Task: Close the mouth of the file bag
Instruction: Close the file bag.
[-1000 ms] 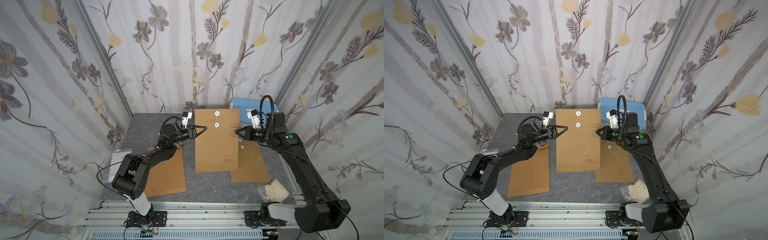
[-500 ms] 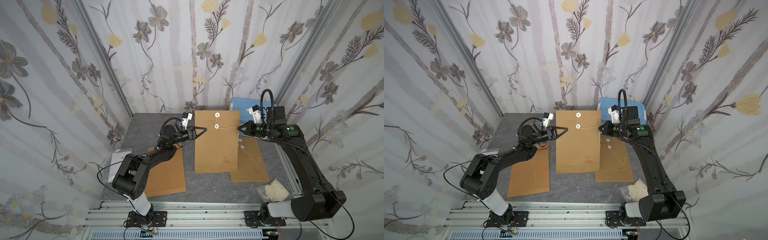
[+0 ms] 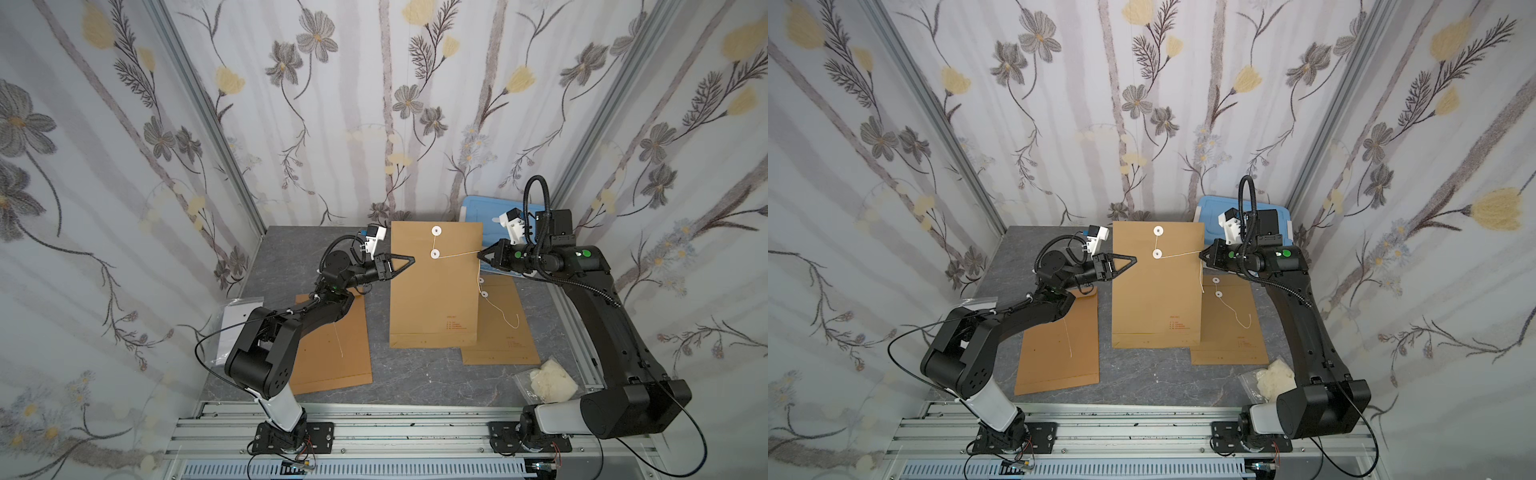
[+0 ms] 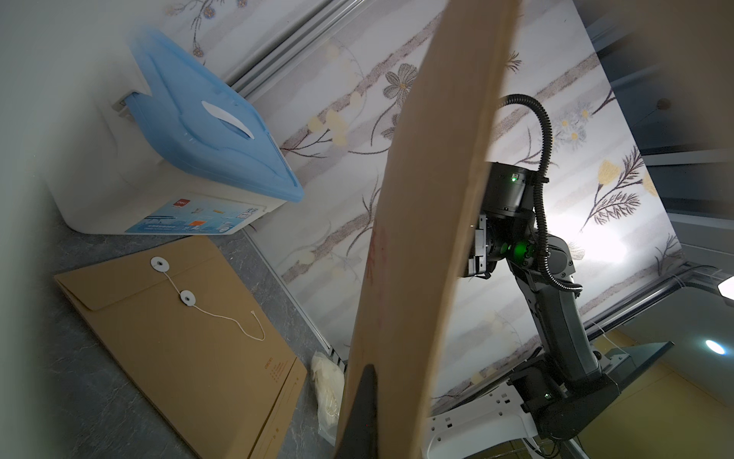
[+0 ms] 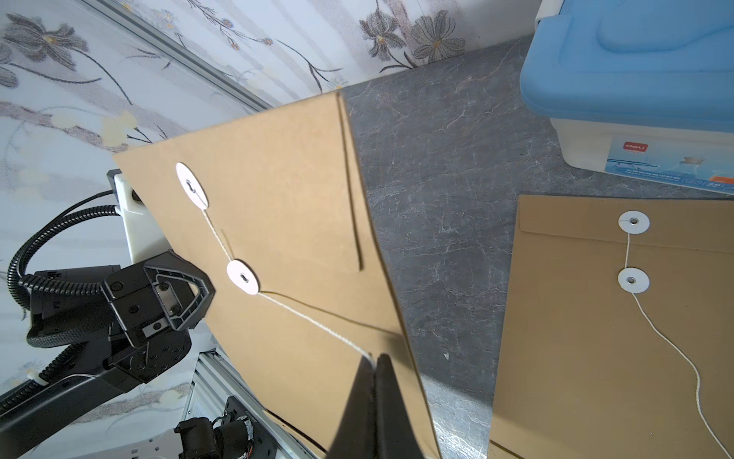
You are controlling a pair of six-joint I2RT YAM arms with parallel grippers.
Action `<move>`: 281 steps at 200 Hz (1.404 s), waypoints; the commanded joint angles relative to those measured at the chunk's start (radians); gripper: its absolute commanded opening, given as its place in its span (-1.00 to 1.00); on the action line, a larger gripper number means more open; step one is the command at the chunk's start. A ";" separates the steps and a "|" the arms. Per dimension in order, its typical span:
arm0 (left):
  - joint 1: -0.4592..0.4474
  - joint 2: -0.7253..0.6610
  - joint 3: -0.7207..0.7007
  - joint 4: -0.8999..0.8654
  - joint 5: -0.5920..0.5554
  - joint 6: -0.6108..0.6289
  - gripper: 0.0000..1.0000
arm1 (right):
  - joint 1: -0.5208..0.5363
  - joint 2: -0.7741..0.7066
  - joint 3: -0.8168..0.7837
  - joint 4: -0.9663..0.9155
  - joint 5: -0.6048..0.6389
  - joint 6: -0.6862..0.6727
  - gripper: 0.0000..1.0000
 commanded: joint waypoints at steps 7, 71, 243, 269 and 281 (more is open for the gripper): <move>-0.003 0.012 0.012 0.077 0.003 -0.036 -1.00 | 0.008 -0.008 -0.011 0.006 0.011 -0.017 -1.00; -0.008 0.004 0.016 -0.014 0.014 0.025 -1.00 | -0.015 -0.010 0.025 -0.011 0.049 -0.027 -1.00; -0.068 -0.066 0.039 -0.313 0.036 0.262 -1.00 | 0.004 0.124 0.245 -0.128 0.021 -0.062 -1.00; -0.075 -0.076 0.058 -0.391 0.026 0.314 -1.00 | 0.028 0.161 0.322 -0.156 0.020 -0.062 -1.00; -0.075 -0.081 0.064 -0.421 0.020 0.336 -1.00 | 0.044 0.187 0.371 -0.178 0.023 -0.064 -1.00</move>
